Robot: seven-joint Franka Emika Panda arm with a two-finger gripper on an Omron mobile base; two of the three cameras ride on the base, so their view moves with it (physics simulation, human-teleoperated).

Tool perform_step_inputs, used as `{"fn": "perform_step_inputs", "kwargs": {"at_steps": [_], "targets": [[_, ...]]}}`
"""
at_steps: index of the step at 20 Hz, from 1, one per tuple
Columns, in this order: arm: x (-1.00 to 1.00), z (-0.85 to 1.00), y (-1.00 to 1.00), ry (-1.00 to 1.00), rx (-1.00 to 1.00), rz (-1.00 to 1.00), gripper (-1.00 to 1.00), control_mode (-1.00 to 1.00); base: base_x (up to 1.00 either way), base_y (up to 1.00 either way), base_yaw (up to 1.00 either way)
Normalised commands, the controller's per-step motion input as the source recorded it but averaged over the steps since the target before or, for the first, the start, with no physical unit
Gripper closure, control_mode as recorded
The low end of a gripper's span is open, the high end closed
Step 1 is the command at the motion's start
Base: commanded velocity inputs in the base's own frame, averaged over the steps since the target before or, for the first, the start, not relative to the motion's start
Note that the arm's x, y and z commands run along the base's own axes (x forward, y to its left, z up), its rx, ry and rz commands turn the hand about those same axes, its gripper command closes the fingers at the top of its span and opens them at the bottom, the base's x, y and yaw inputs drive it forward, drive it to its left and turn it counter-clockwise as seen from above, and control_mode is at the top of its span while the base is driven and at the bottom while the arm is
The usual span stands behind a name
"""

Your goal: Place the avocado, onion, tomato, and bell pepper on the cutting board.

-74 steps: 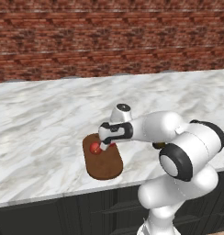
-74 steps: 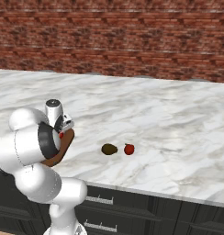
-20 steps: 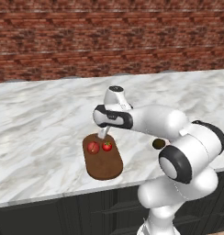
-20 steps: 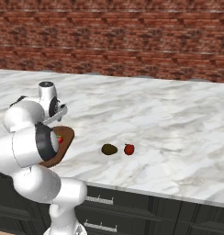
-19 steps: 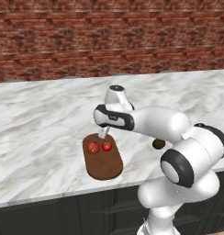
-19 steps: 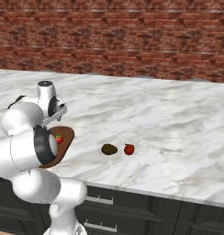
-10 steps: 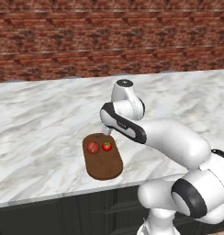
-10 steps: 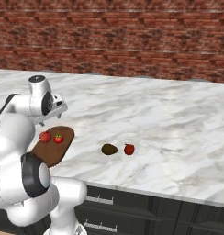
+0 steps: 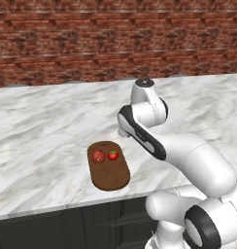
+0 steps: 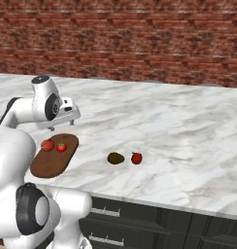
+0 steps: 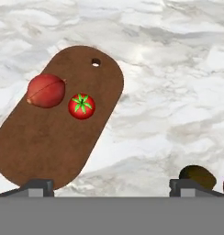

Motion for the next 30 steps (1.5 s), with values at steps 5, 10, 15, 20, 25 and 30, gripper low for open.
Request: {"fn": "perform_step_inputs", "kwargs": {"at_steps": [5, 10, 15, 20, 25, 30], "targets": [[-0.02, 0.16, -0.51, 0.00, 0.00, -0.18, -1.00, -1.00, 0.00, 0.00, 0.00], [0.00, 0.03, -0.44, 0.00, 0.00, -0.18, -1.00, -1.00, 0.00, 0.00, 0.00], [0.04, -0.01, -0.53, 0.07, 0.06, -0.17, -1.00, -1.00, 0.00, 0.00, 0.00], [0.02, -0.14, -0.55, 0.06, 0.06, -0.09, -1.00, -1.00, 0.00, 0.00, 0.00], [-0.02, -0.36, -0.30, -0.02, 0.01, -0.14, -1.00, -1.00, 0.00, 0.00, 0.00], [-0.05, -0.28, -0.14, -0.04, 0.01, -0.17, -1.00, -1.00, 0.00, 0.00, 0.00]]}}
